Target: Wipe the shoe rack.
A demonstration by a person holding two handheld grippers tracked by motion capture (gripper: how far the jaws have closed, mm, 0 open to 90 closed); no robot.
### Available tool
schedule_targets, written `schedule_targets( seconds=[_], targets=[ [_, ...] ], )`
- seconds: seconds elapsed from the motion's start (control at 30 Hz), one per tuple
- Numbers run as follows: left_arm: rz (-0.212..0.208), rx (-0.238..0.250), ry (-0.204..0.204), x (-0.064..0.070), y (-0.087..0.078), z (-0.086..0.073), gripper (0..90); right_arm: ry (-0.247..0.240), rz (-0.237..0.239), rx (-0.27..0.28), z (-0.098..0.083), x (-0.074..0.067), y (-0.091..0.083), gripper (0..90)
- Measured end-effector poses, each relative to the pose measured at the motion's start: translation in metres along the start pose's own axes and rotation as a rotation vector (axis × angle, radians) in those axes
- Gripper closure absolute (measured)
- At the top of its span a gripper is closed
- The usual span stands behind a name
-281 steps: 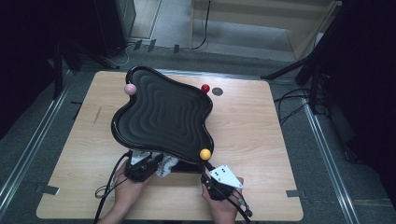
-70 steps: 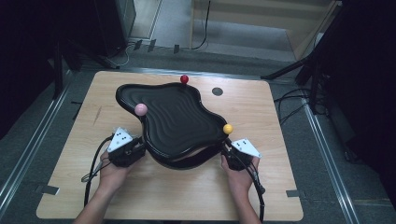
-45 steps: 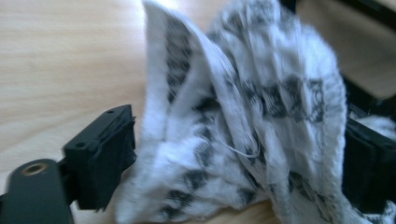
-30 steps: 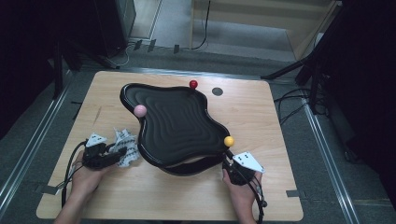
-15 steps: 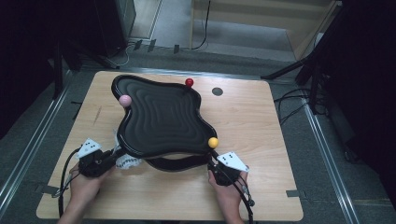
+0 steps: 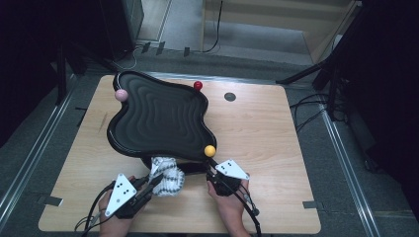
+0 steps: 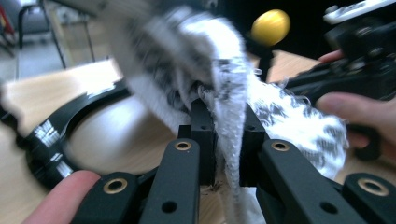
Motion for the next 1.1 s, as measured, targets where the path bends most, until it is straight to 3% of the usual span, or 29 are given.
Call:
schedule_targets(
  seconds=[0.23,0.4,0.5,0.67,0.93,1.1],
  targets=[
    [-0.030,0.019,0.089,0.022,0.027,0.015,81.8,-0.008,0.013,0.011,-0.001,0.000,0.000,74.7],
    [-0.053,0.045,0.114,0.034,0.048,0.022,81.6,-0.019,0.022,0.014,-0.001,-0.001,0.000,74.8],
    [-0.055,0.067,0.165,0.041,0.059,0.029,81.2,-0.026,0.035,0.013,-0.001,-0.003,0.000,75.0],
    [-0.004,0.064,0.134,0.030,0.068,0.038,81.1,-0.042,0.048,0.015,-0.001,-0.006,0.000,75.1],
    [0.049,0.023,0.218,0.020,0.061,0.035,81.1,-0.042,0.048,0.014,-0.001,-0.006,-0.001,75.1],
    [0.081,0.027,0.243,0.014,0.049,0.035,81.0,-0.042,0.048,0.014,-0.001,-0.006,-0.001,75.1]
  ],
)
Point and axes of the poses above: each handheld gripper's, and its own axes: y roughly forward along the jaws, z roughly out of its top, x roughly to its right, the point moved 7 cm from there along y, roughly forward along the jaws, and after that the axes turned 10 degrees about -z, right-handed, at the moved point
